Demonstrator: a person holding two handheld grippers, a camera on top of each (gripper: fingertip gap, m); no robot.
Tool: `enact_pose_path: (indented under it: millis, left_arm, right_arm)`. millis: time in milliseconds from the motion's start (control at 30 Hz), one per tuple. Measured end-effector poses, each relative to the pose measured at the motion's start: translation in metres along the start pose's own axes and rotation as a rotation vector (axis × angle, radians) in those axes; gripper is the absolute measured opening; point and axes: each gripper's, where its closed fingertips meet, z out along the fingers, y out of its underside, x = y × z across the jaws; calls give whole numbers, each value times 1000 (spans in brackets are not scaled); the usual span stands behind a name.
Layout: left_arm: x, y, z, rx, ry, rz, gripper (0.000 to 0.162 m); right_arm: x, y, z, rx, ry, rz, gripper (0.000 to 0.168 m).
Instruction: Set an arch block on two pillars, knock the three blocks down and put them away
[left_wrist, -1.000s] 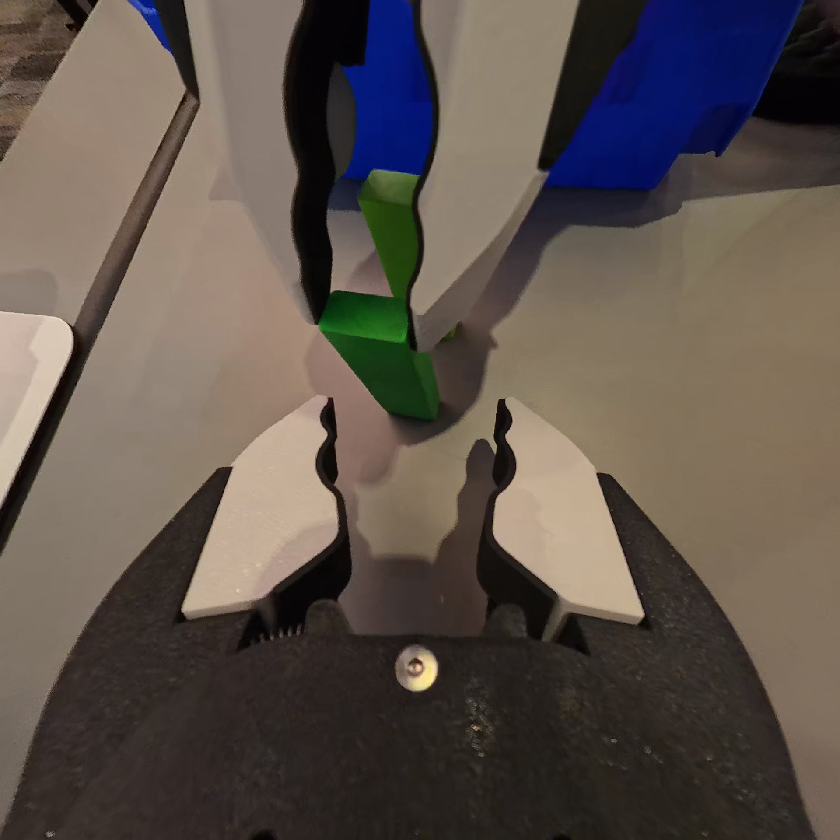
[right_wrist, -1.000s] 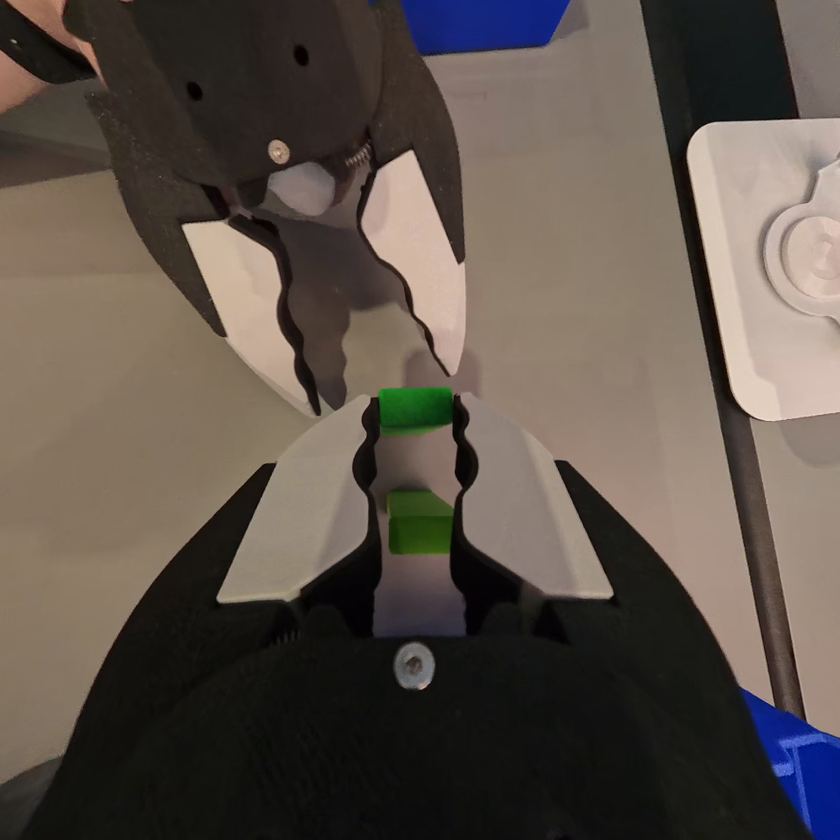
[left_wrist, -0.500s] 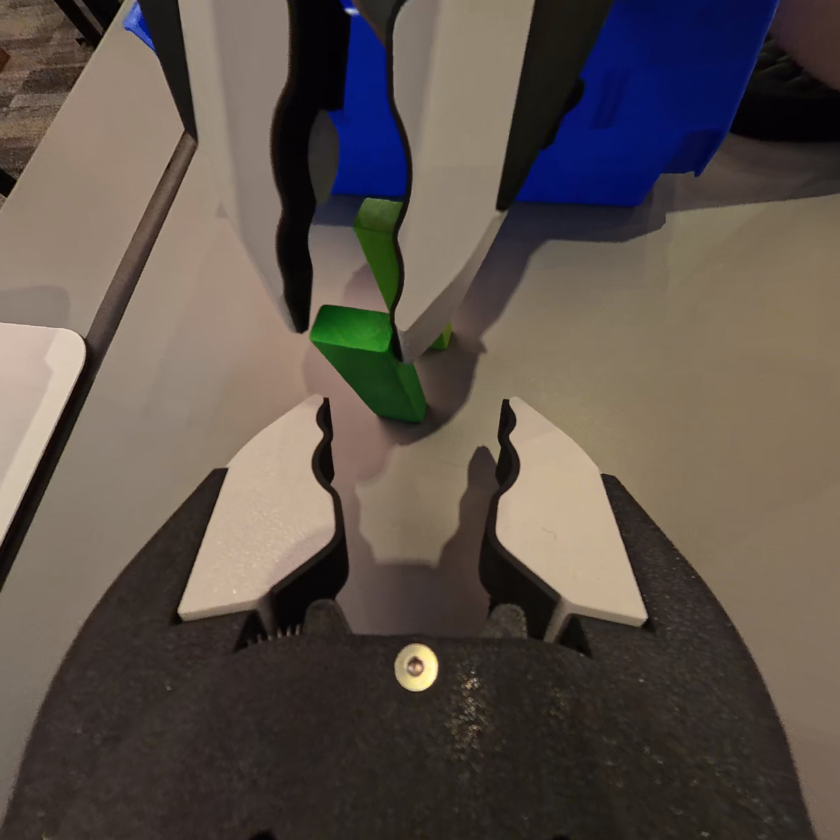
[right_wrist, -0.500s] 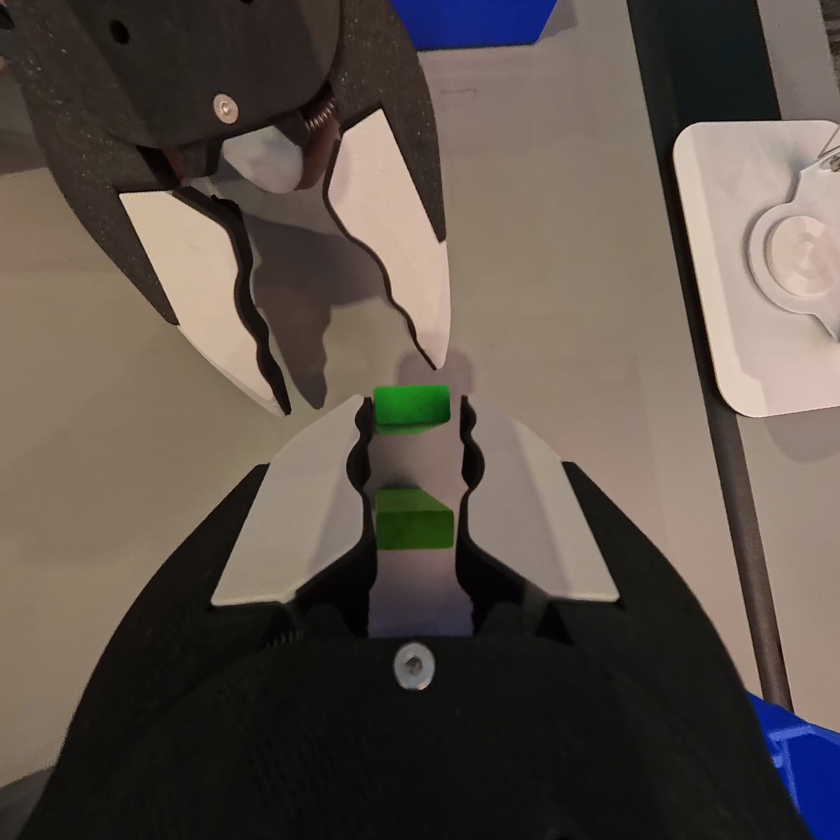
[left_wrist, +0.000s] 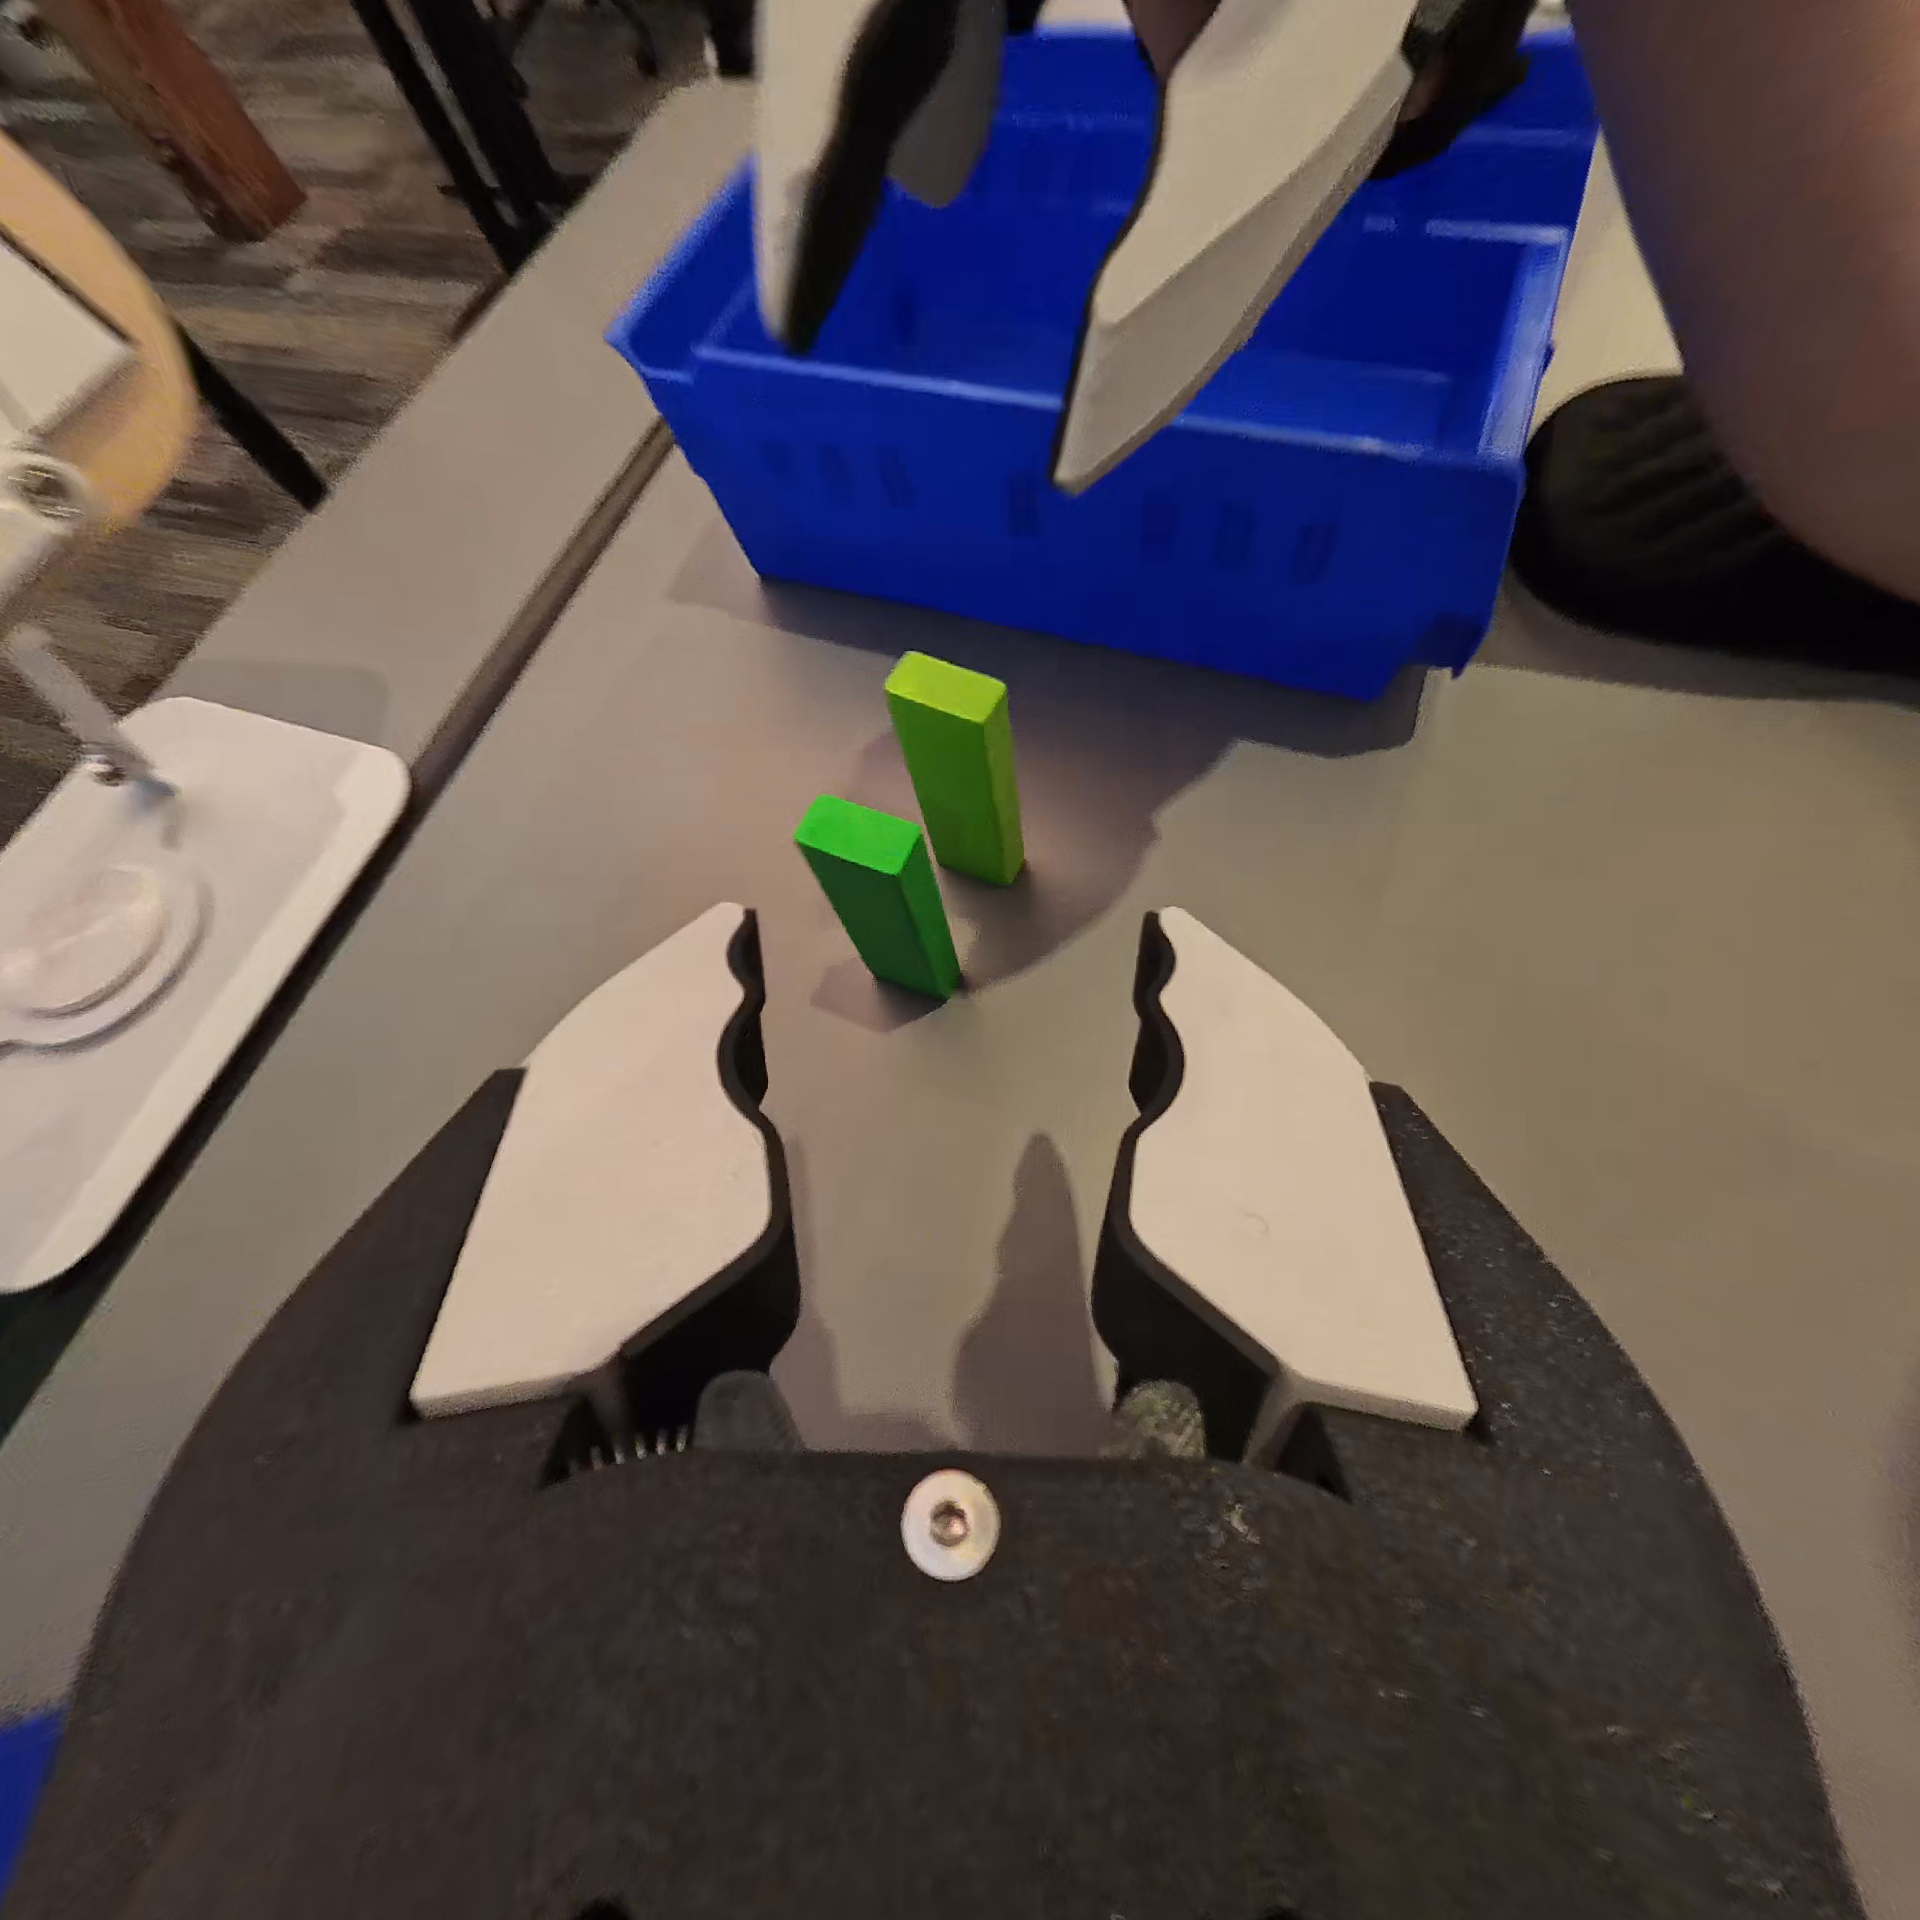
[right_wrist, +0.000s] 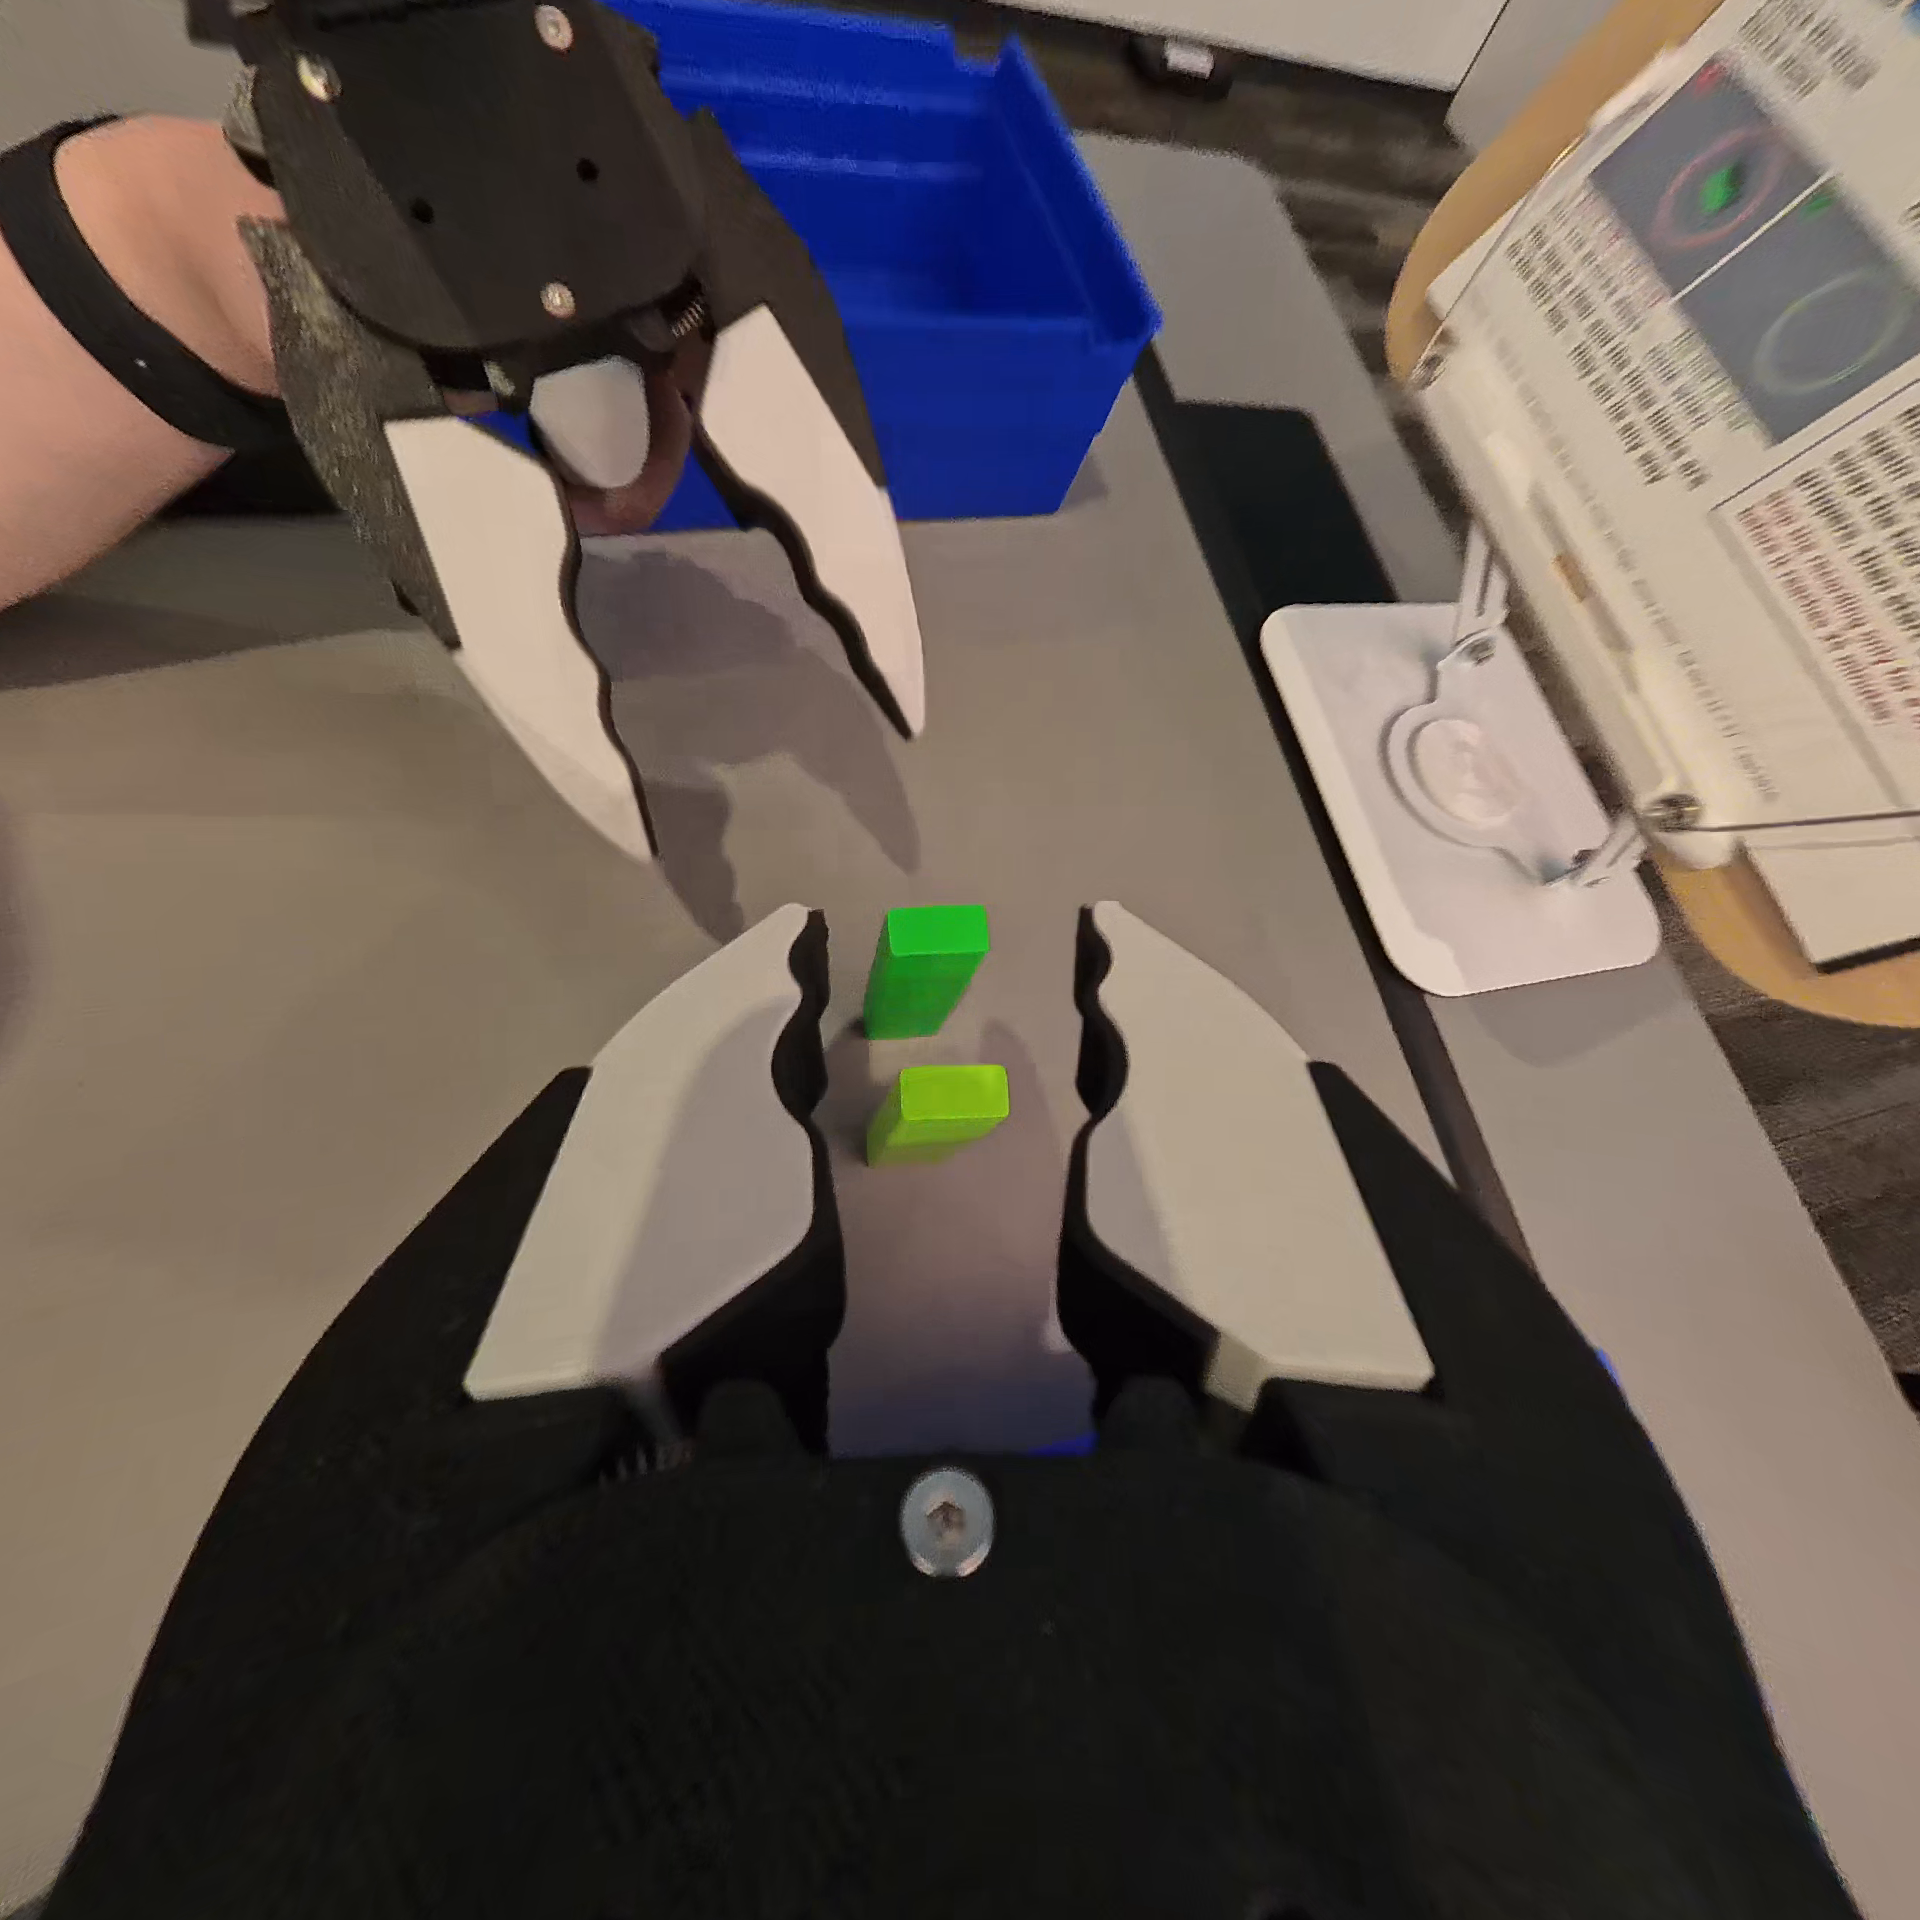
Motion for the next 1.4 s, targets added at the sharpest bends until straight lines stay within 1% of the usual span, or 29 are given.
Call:
enact_pose_path:
  millis: [67, 100, 200, 267, 333, 400, 467, 500, 567, 600, 633, 700, 800, 833, 900, 933, 1067, 1100, 1167, 1233, 1267, 1333, 1400]
  left_arm:
    - [-5, -7, -27, 32, -43, -11, 68]
    - [-12, -6, -42, 28, -89, -14, 68]
    - [-44, 14, -98, -39, -275, -29, 68]
    - [-73, 42, -138, -113, -428, -86, 64]
    - [-99, 83, -172, -197, -533, -213, 58]
    - [-118, 135, -192, -288, -580, -443, 35]
    - [-127, 180, -194, -348, -554, -718, 33]
    - [-127, 193, -189, -338, -507, -830, 33]
    - [-126, 203, -175, -272, -404, -989, 31]
    - [-128, 210, -172, -258, -396, -1029, 27]
    - [-133, 218, -170, -257, -417, -1050, 28]
    - [-137, 232, -164, -280, -439, -1090, 31]
    - [-132, 248, -148, -367, -398, -1142, 38]
    - [-132, 251, -145, -396, -396, -1135, 29]
    - [-132, 255, -146, -462, -418, -1109, 17]
    - [-132, 256, -148, -496, -420, -1095, 15]
    - [-135, 265, -168, -640, -488, -999, 14]
    - [-136, 263, -173, -640, -503, -979, 14]
    - [-141, 249, -181, -574, -527, -947, 13]
    - [-144, 219, -187, -466, -520, -866, 14]
    - [-145, 198, -189, -410, -521, -790, 14]
    - [-136, 146, -186, -319, -488, -553, 14]
    - [-118, 94, -175, -276, -469, -293, 13]
  right_arm:
    - [1, -5, -17, 29, 26, 5, 48]
    - [2, -6, -24, 33, 43, 5, 48]
    - [7, -4, -45, 32, 105, -3, 48]
    - [11, -2, -56, 34, 135, 6, 48]
    - [15, 1, -63, 33, 157, 23, 48]
    - [18, 5, -65, 25, 168, 31, 48]
    - [17, 9, -61, 6, 160, 35, 48]
    - [18, 12, -58, -11, 162, 36, 48]
    - [18, 20, -52, -52, 166, 34, 48]
    - [18, 24, -49, -72, 163, 33, 48]
    - [17, 27, -47, -91, 161, 32, 48]
    - [16, 34, -44, -129, 160, 30, 49]
    - [14, 42, -40, -168, 149, 25, 48]
    - [14, 44, -39, -177, 145, 23, 48]
    - [13, 47, -38, -194, 139, 21, 48]
    - [13, 49, -37, -205, 137, 19, 49]
    - [13, 54, -33, -231, 135, 11, 48]
    - [14, 54, -32, -231, 134, 10, 48]
    - [15, 54, -30, -228, 136, 12, 48]
    - [19, 52, -29, -218, 154, 26, 48]
    - [22, 50, -28, -207, 166, 39, 48]
    - [26, 39, -27, -151, 183, 85, 48]
    - [22, 18, -25, -34, 140, 183, 48]
